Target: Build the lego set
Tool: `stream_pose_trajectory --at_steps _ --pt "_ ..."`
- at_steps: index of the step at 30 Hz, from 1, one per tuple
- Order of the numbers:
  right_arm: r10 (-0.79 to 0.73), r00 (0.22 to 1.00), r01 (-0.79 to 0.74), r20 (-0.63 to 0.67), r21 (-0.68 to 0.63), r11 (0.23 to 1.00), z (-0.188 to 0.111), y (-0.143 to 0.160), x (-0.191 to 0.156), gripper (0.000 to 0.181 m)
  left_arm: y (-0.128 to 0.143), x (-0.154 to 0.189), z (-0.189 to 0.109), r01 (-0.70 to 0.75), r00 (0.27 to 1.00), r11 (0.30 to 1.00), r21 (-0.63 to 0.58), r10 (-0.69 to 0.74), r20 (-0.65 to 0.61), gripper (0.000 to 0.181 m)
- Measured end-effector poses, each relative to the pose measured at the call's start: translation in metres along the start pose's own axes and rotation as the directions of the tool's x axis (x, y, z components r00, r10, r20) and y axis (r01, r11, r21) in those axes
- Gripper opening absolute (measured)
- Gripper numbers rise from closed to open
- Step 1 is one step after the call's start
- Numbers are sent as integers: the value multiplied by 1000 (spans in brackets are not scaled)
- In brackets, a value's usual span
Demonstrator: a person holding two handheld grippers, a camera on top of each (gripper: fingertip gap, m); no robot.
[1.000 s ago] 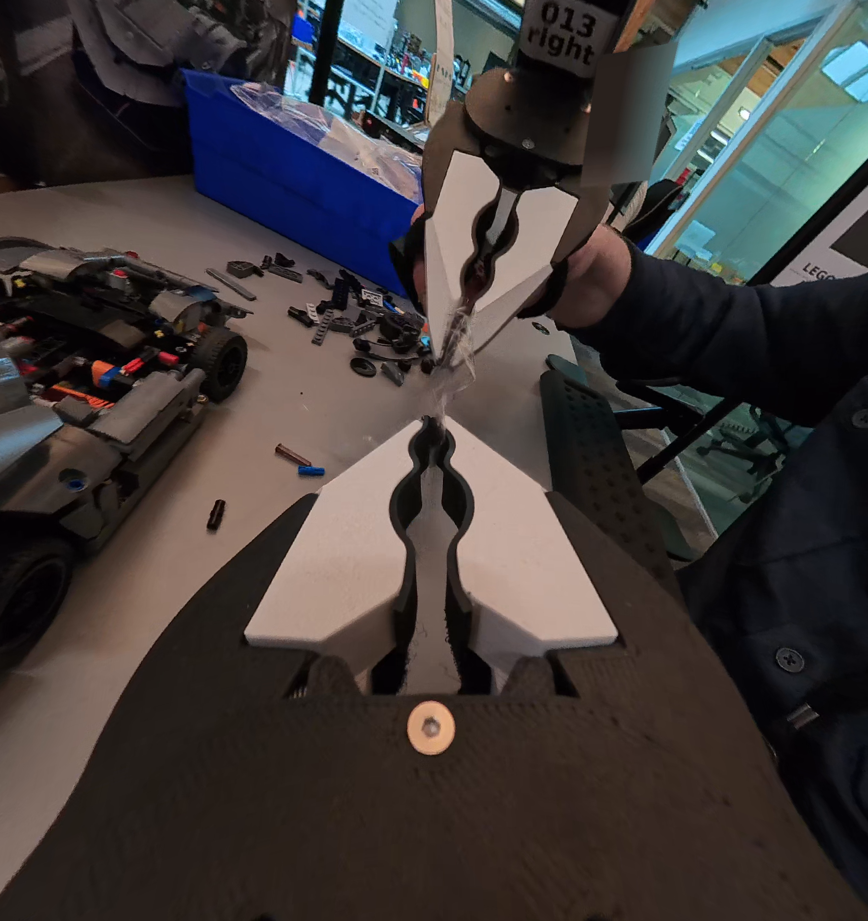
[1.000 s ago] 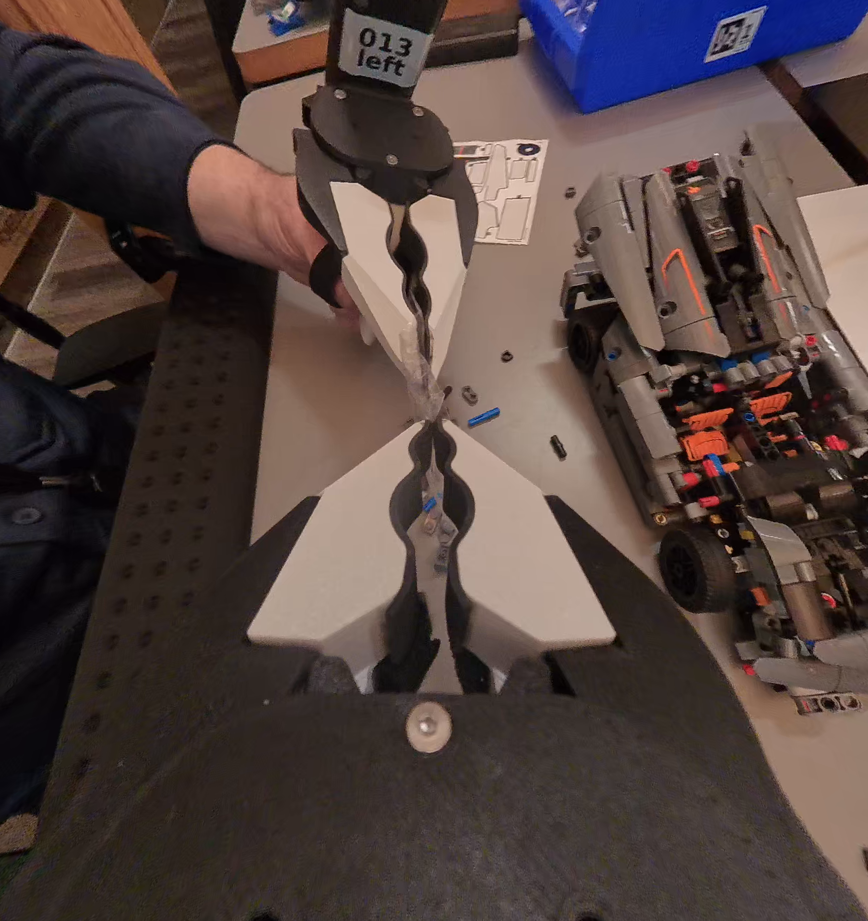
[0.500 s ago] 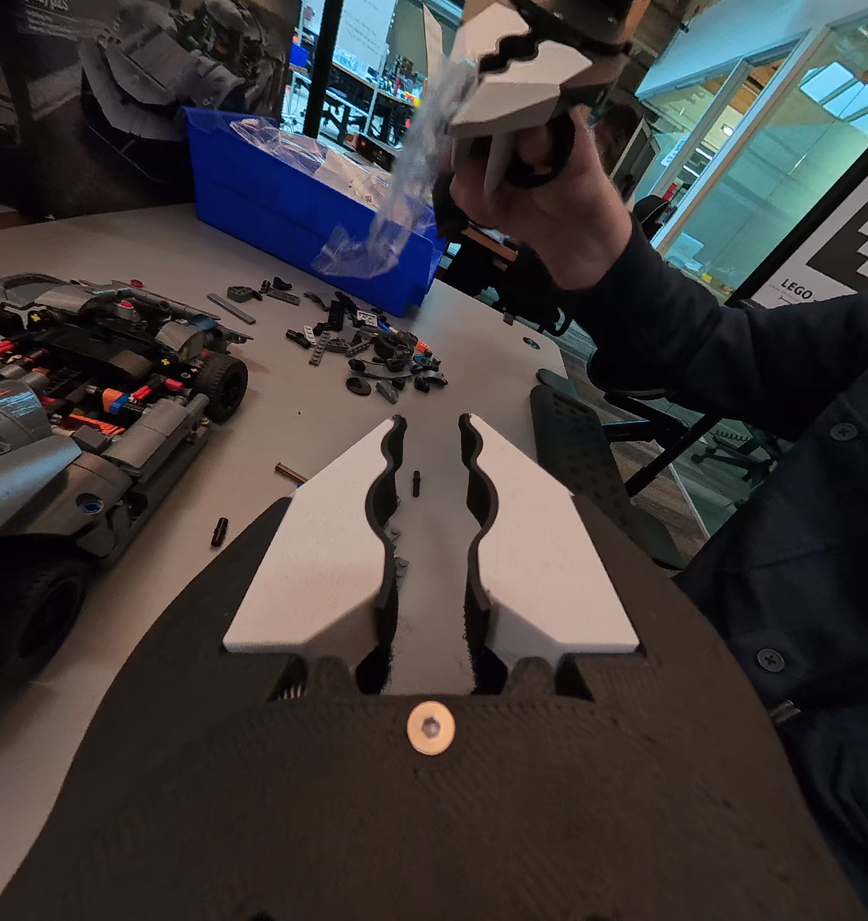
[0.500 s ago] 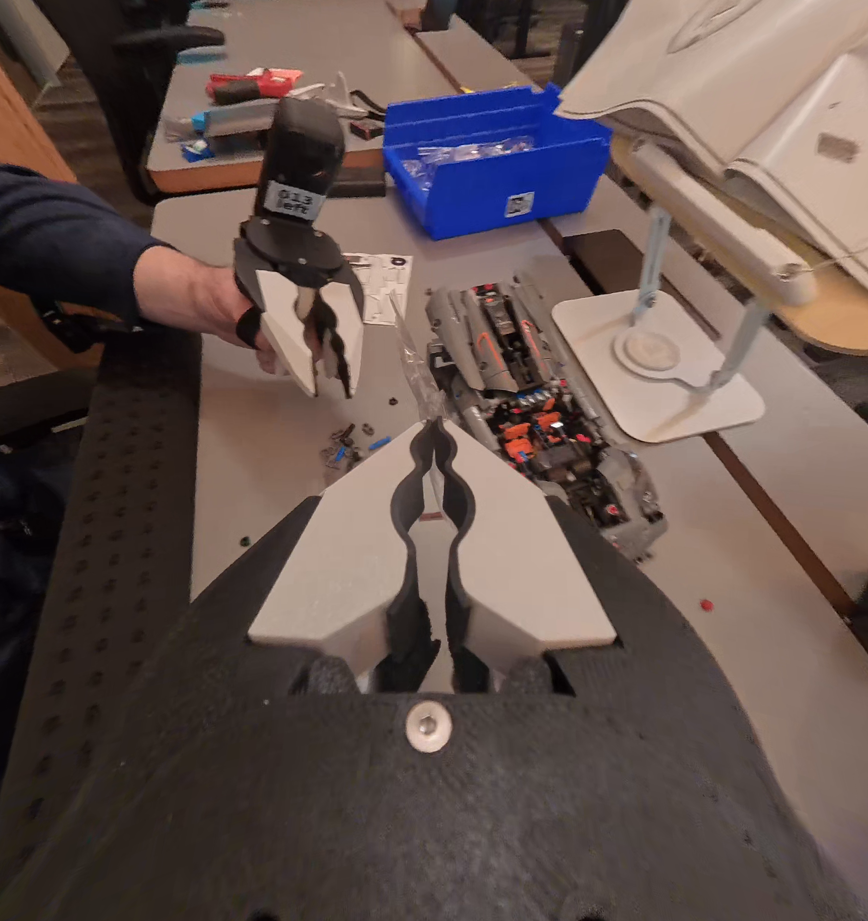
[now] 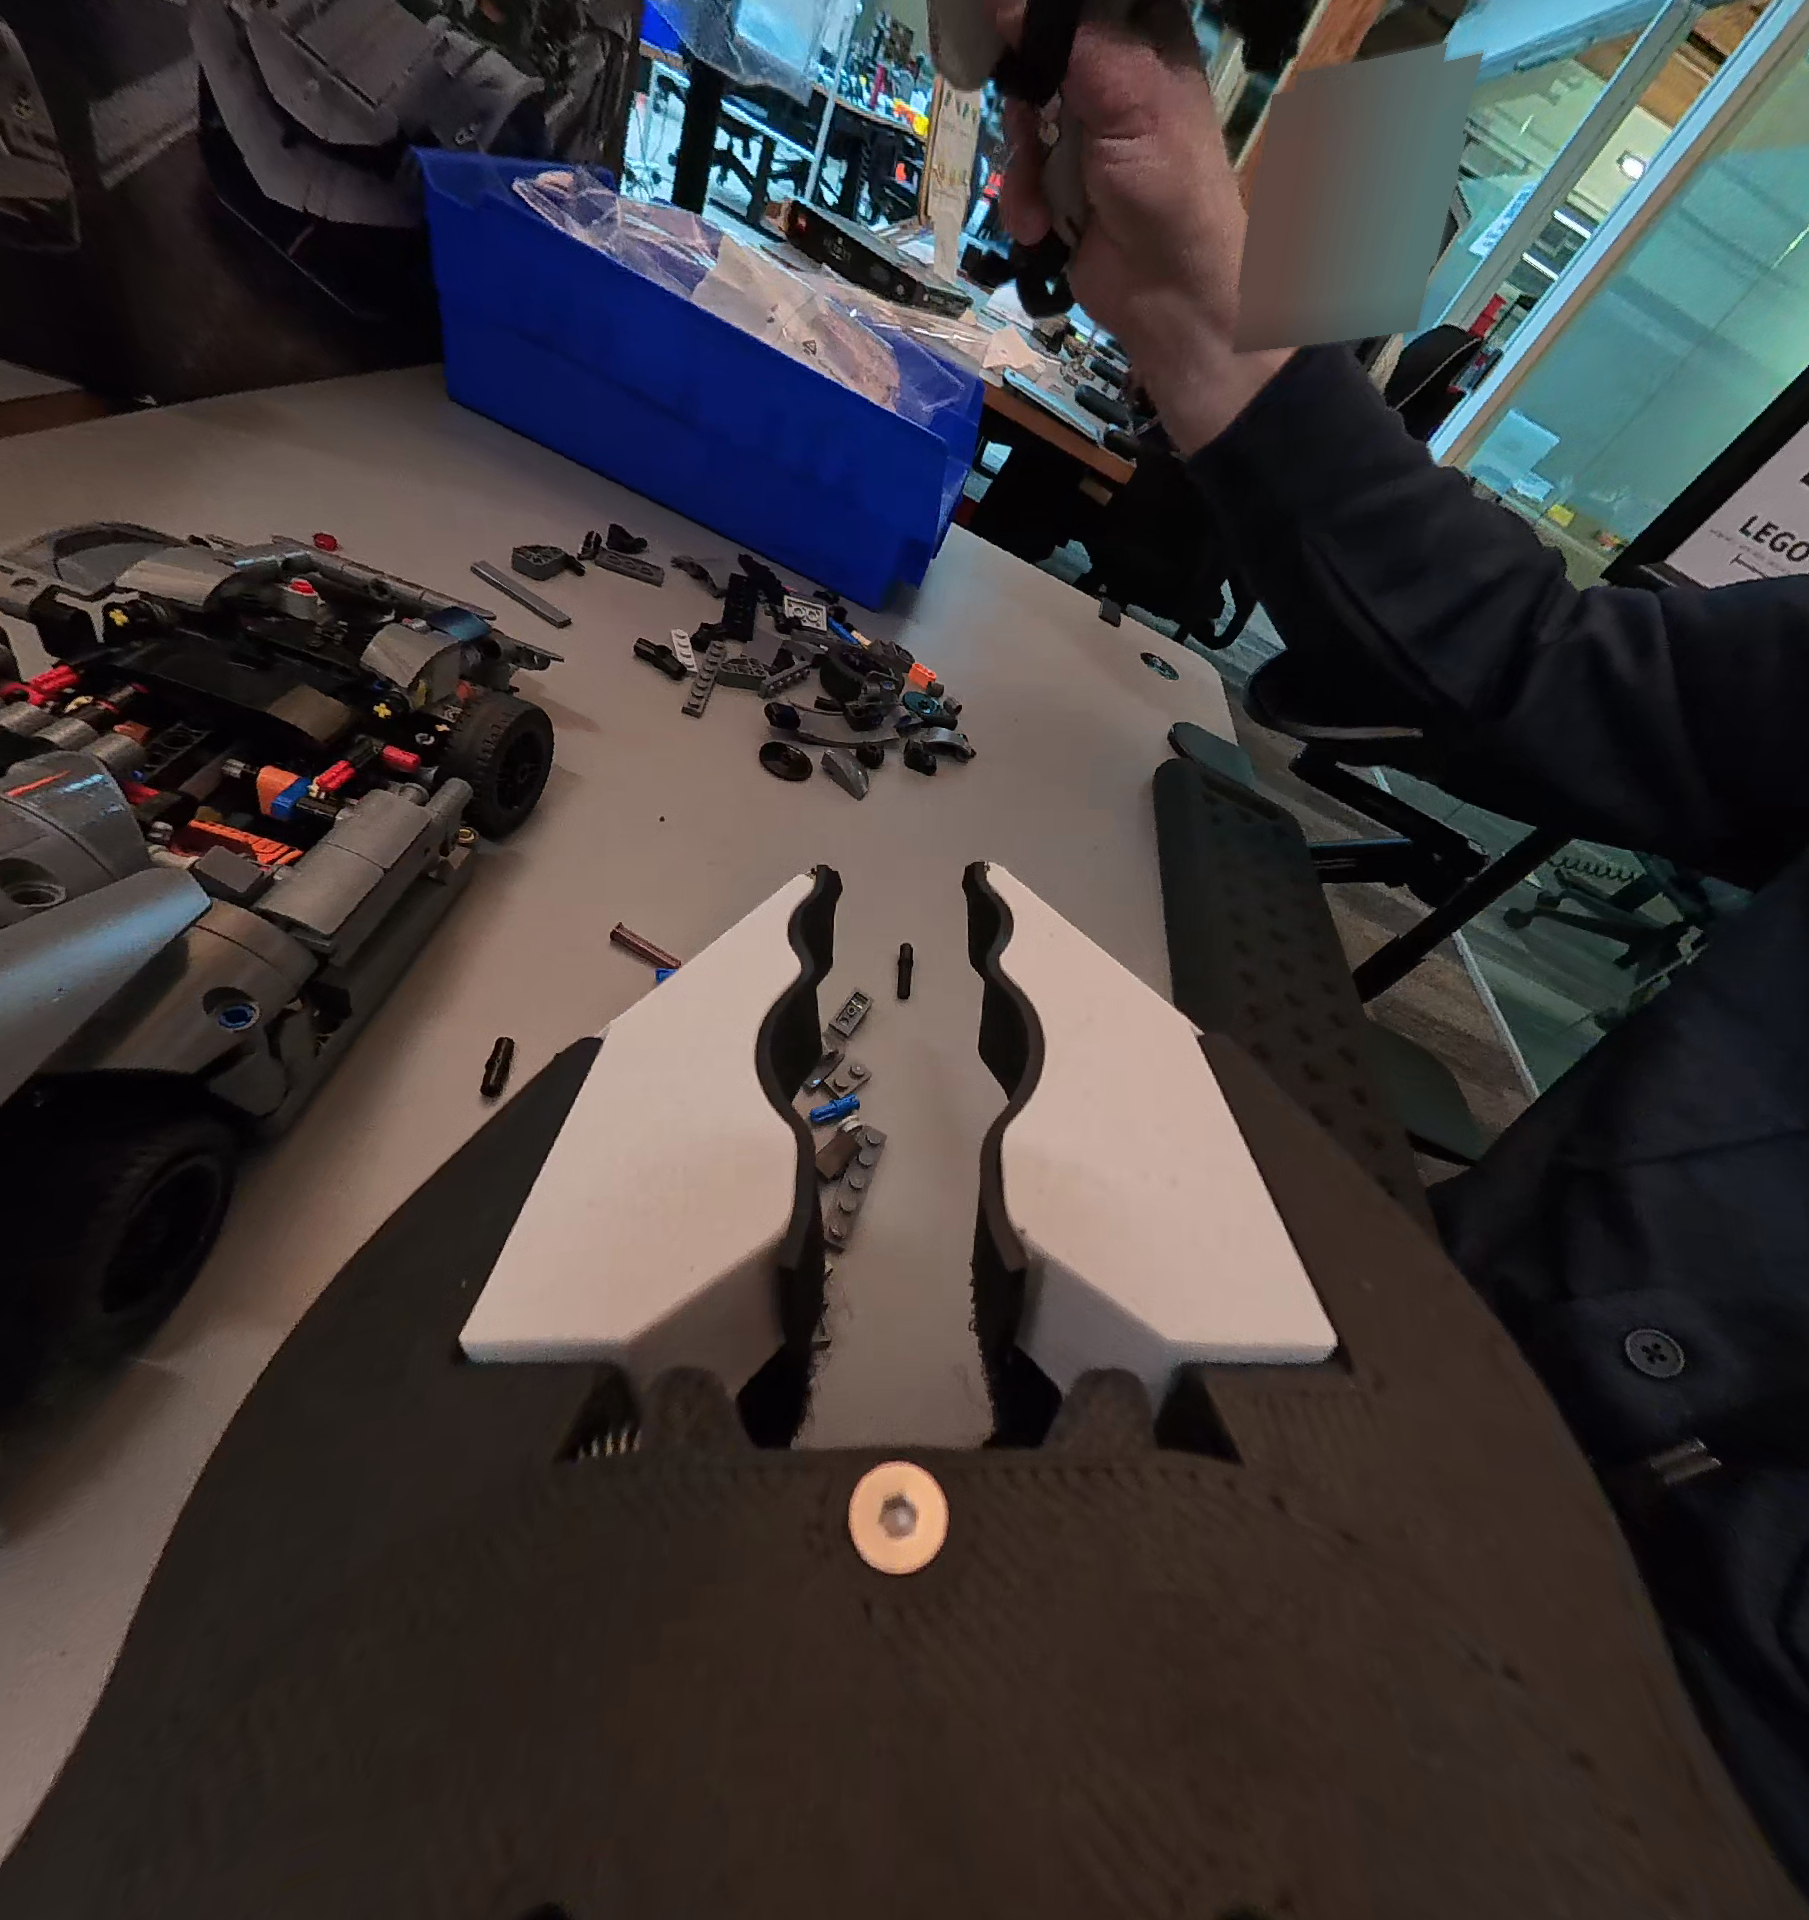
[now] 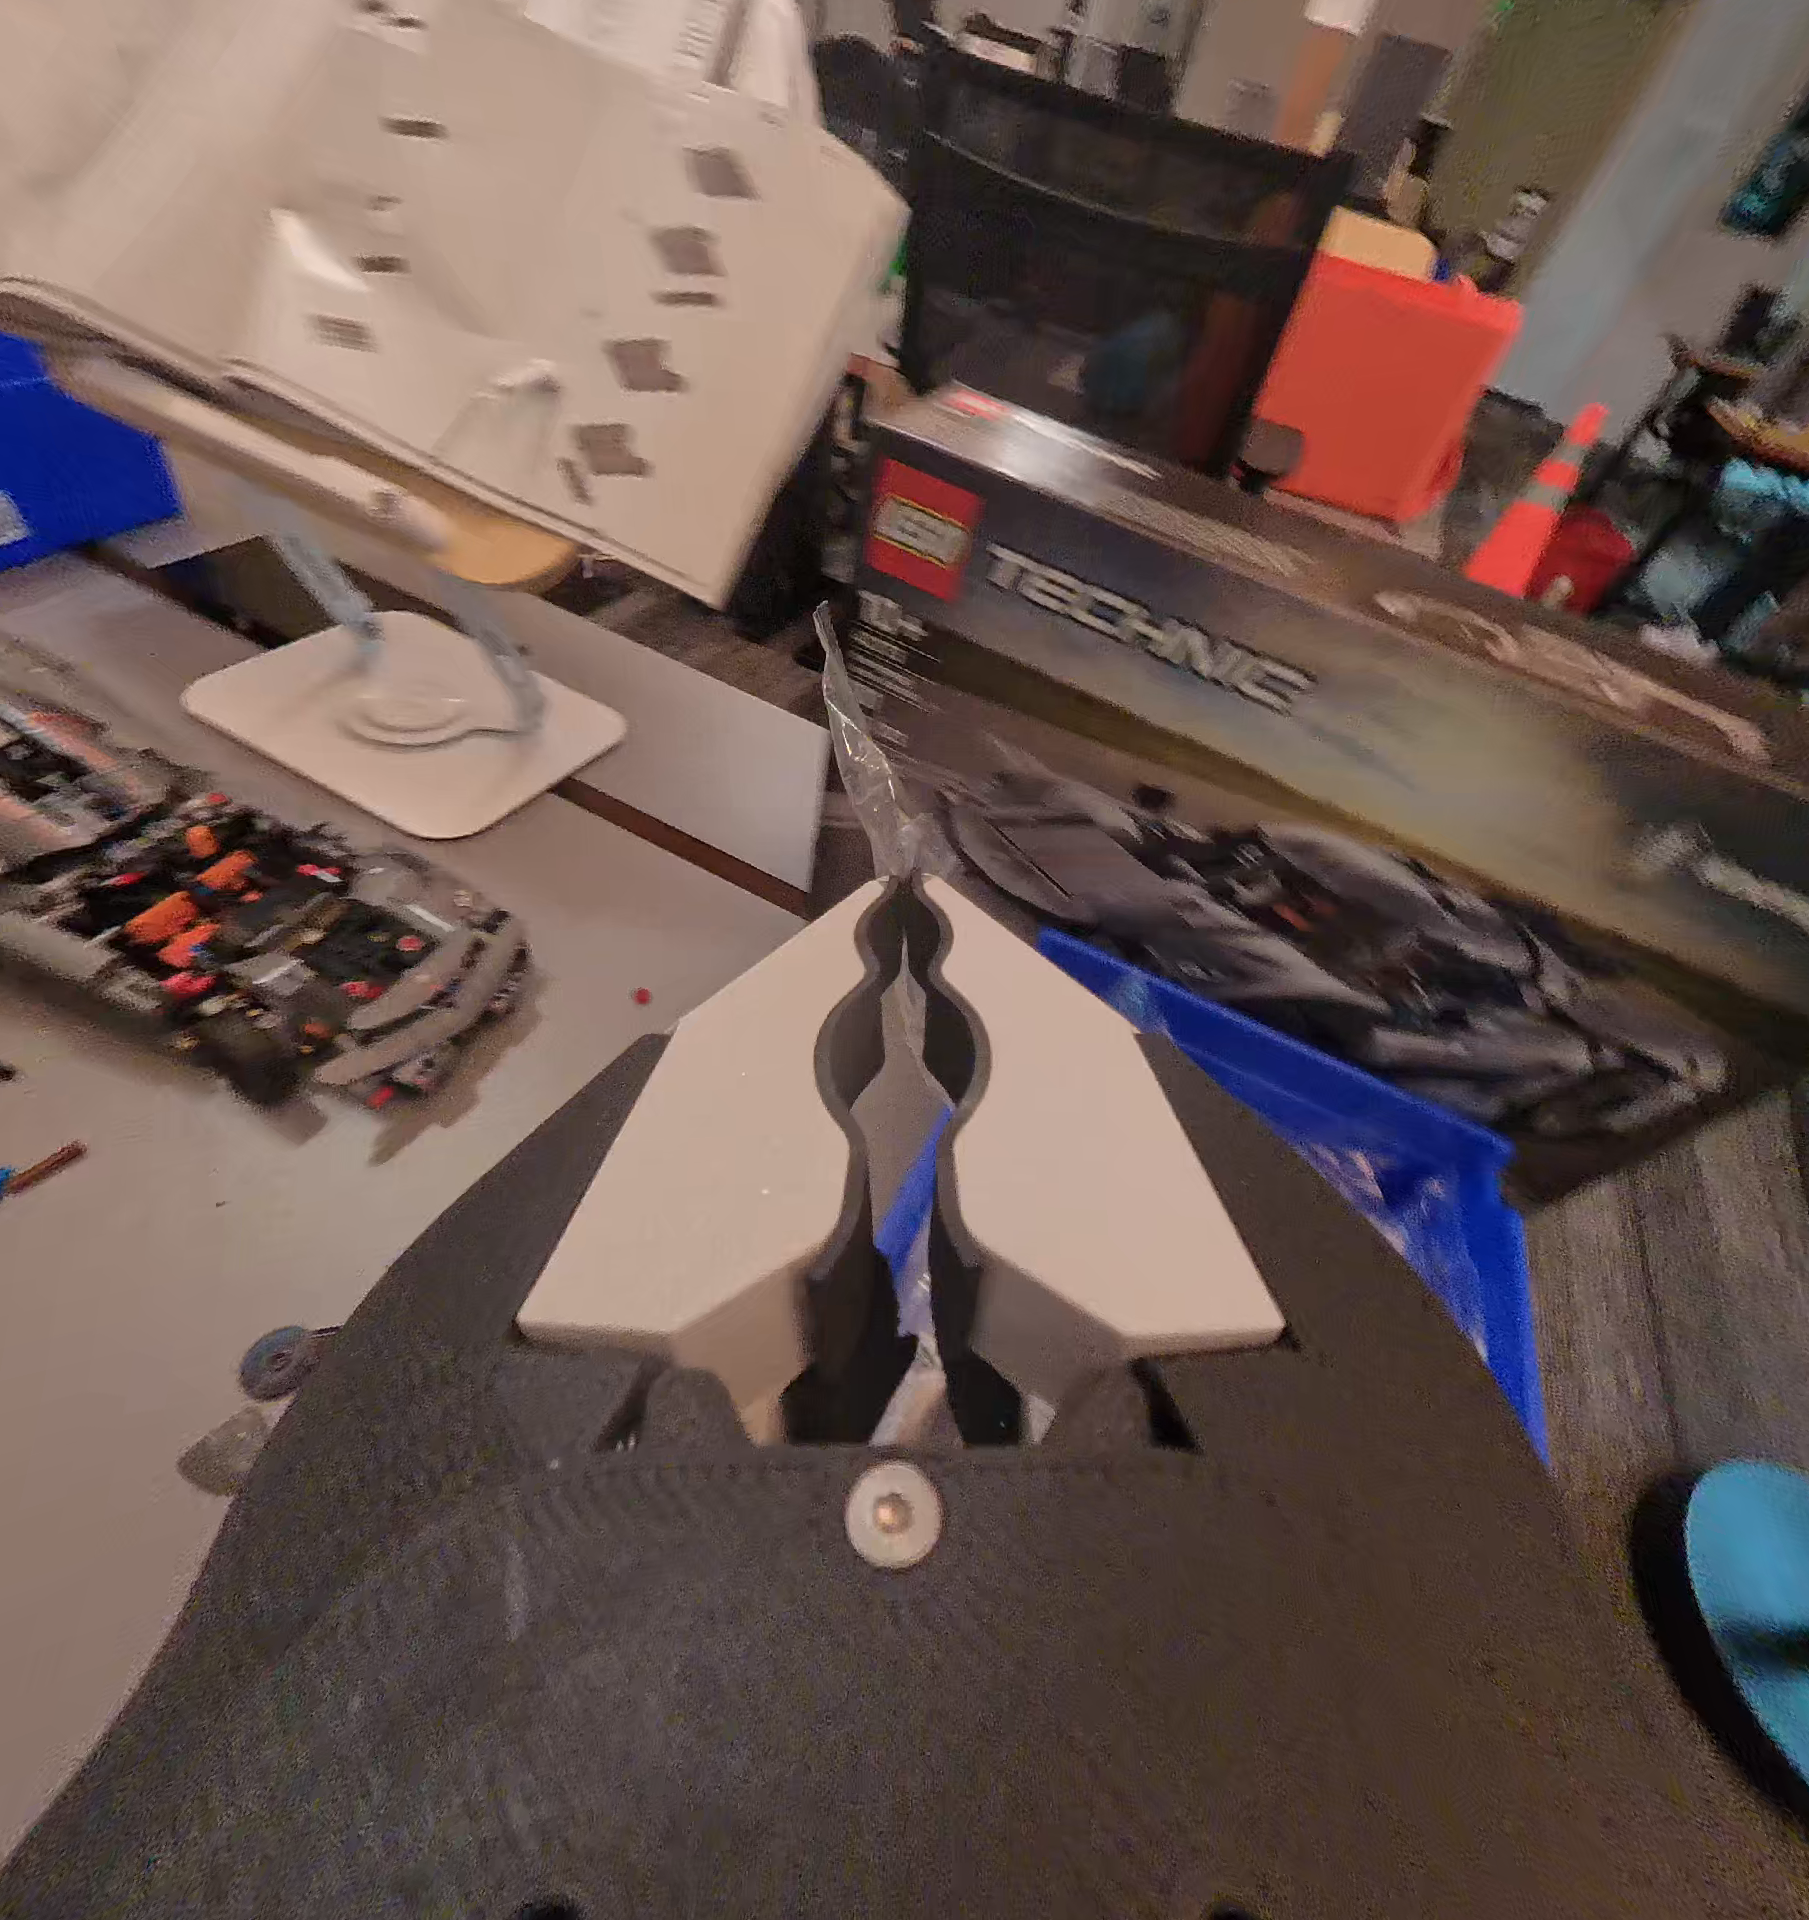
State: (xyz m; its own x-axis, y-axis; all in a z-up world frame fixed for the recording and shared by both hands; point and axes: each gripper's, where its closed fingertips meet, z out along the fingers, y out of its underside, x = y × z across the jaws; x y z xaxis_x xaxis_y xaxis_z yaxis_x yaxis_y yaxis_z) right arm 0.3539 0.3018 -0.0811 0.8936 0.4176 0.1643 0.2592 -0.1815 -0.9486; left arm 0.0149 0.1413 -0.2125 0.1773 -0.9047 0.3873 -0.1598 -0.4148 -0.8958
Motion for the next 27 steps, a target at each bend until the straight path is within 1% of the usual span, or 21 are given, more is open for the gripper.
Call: stream_pose_trajectory --at_steps 1,3,4,6,7,10,13,14,17,19,21,22,25,27 --pt "24 999 -25 -39 -19 1000 -1 10 16 0 1 0 0 0 1000 1000 -2 0 1 23" --pt "22 991 -29 -134 -49 998 -2 30 45 0 2 -1 0 -2 1000 1000 -6 2 3 22" --pt "20 986 -33 -168 -76 997 -2 41 56 0 2 -1 1 -4 1000 1000 -6 4 5 22" --pt "62 978 -89 -199 -132 987 1 62 71 0 2 -2 1 -5 1000 1000 -8 5 12 22" --pt "88 972 -119 -220 -133 984 1 67 77 6 3 -2 1 -6 1000 1000 -9 6 10 22" --pt "104 950 -157 -293 -163 974 -1 74 92 39 4 -3 1 -16 1000 1000 -16 16 21 22" --pt "43 937 -95 -347 -135 986 -9 62 96 33 3 -3 0 -18 1000 1000 -13 18 21 22" --pt "18 935 -65 -355 -122 990 -11 56 94 29 3 -3 0 -23 999 1000 -16 23 26 22" --pt "-76 928 48 -364 -86 995 -14 34 81 8 3 -4 -1 -31 999 999 -22 32 34 22" --pt "-151 930 139 -336 -62 988 -12 21 64 0 4 -5 -1 -47 998 998 -32 48 45 23" --pt "-216 932 213 -290 -42 976 -7 12 43 1 4 -5 0 -61 996 997 -37 63 59 23" --pt "-236 935 237 -264 -28 971 -4 8 32 5 4 -5 0 -69 995 997 -42 72 67 23" --pt "-275 939 286 -208 21 958 6 -3 -2 14 4 -7 0 -91 992 995 -50 95 88 25" --pt "-300 940 310 -160 39 950 14 -5 -26 13 6 -7 1 -102 990 993 -63 108 93 27"
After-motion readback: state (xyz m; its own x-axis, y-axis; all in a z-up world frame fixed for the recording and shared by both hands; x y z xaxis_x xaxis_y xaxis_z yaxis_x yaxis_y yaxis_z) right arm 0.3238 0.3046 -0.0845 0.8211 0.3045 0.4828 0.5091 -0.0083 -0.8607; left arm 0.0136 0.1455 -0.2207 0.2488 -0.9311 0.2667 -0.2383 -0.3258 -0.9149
